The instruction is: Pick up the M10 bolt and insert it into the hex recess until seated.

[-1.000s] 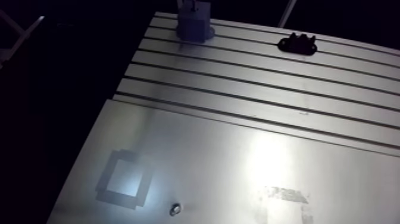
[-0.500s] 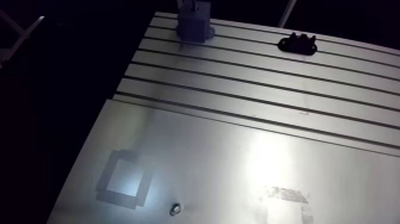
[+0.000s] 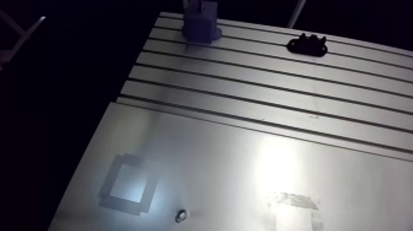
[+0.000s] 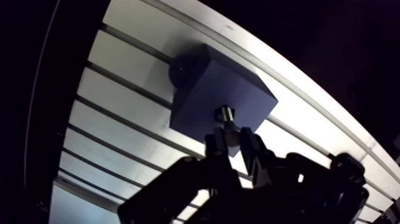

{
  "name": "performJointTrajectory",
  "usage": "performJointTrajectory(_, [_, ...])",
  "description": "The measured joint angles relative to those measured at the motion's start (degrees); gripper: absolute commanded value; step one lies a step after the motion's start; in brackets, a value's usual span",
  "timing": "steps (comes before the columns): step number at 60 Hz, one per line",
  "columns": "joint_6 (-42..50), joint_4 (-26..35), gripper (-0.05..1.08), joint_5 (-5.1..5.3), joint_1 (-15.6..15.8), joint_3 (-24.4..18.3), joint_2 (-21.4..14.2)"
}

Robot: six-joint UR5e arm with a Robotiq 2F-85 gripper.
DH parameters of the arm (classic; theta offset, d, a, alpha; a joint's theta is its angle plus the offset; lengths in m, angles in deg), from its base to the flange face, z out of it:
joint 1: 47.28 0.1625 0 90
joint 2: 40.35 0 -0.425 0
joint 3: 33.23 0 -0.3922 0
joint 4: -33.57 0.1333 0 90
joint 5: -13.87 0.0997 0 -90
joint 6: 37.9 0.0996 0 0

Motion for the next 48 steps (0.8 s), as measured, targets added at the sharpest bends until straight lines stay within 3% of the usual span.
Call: performJointTrajectory(48, [-0.11,0.27,1.07,0.3,-0.01,-0.39,0.05])
